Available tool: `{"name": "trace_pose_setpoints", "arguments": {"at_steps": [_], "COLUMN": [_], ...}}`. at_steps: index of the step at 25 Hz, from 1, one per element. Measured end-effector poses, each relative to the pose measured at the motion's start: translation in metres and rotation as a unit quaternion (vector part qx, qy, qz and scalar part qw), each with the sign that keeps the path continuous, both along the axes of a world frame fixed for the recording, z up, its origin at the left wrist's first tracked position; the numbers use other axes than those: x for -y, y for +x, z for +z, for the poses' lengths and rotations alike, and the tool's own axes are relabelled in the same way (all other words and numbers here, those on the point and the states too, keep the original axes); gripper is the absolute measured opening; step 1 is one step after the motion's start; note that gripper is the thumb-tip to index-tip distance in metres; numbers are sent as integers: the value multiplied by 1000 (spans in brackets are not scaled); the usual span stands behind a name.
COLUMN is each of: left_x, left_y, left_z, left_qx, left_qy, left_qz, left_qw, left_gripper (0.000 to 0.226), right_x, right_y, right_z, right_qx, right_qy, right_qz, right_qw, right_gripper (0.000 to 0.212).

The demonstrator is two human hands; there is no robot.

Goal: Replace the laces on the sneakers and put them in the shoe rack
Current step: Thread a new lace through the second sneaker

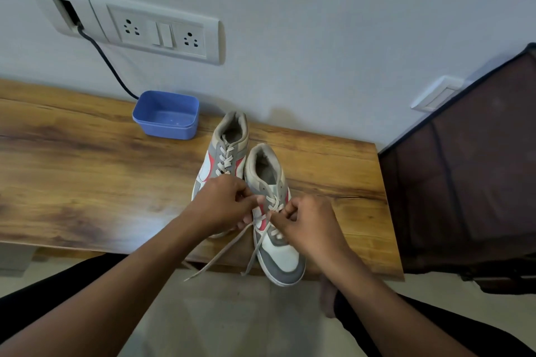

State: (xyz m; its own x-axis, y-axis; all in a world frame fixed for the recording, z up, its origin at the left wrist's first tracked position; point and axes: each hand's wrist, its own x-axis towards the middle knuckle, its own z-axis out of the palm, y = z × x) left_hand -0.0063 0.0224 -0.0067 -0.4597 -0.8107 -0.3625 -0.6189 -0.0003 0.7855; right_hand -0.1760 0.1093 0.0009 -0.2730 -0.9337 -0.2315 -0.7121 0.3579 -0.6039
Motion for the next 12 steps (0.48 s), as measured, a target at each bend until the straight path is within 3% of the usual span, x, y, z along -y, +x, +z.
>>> {"name": "trace_pose_setpoints", "arguments": {"at_steps": [4, 12], "left_x": [-10, -9], "left_y": [-10, -11], "left_z": [-11, -22], "left_qx": [41, 52], "left_qy": [-122, -194], "left_qz": [-26, -70], "left_qw": [991, 977], "left_gripper": [20, 13], "right_x": [0, 4], "right_y": [1, -4], "right_z": [1, -7], "right_qx": [15, 31], "right_qy": [24, 61], "right_qz": [-19, -23], "right_qw": [999, 997], "right_gripper": [30, 19]}}
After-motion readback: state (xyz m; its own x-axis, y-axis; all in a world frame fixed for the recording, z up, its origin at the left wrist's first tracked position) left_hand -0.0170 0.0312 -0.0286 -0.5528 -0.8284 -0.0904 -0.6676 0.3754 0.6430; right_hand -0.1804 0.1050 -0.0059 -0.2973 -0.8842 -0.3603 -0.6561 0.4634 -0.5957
